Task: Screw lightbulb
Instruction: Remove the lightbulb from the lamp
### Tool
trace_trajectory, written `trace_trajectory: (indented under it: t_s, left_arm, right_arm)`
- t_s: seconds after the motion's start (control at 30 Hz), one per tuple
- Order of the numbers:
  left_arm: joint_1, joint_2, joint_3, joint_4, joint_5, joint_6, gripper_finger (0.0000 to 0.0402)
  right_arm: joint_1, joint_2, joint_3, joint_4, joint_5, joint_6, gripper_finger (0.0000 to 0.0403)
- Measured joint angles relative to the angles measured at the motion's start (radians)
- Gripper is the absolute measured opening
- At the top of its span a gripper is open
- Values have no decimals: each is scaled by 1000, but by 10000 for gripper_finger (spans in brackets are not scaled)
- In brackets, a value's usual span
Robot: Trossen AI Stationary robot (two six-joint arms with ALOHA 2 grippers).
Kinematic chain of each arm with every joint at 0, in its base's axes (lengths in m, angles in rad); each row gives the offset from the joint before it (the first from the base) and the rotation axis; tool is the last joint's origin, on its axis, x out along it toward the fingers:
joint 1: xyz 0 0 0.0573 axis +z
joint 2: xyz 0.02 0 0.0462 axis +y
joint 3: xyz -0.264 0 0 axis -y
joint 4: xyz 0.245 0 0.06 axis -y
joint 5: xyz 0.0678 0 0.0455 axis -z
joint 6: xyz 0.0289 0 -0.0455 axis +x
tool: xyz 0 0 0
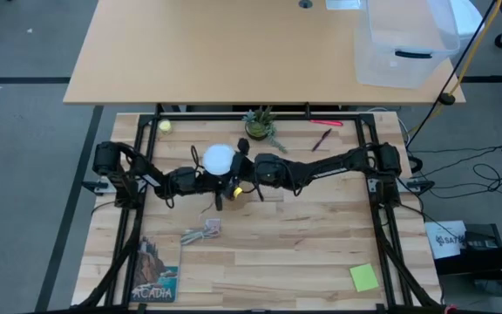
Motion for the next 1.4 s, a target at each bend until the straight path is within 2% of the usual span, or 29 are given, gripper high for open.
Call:
trace_trajectory:
  t_s: [0.37,0.6,0.87,1.13,1.4]
  left_arm:
    - [2,0,3,-18,123,14,22]
    - [10,0,3,-29,190,17,22]
    - [11,0,3,-33,265,13,22]
    - [14,0,3,-33,312,6,22]
    - [15,0,2,-33,317,1,22]
  right_arm:
    - [-62,-58,0,-142,-313,-22,141]
    - [-114,-72,0,-166,-523,-37,141]
    - [-153,-76,0,-177,-705,-89,141]
    - [-184,-78,0,-172,-839,-129,142]
    - [-189,-78,6,-166,-868,-142,151]
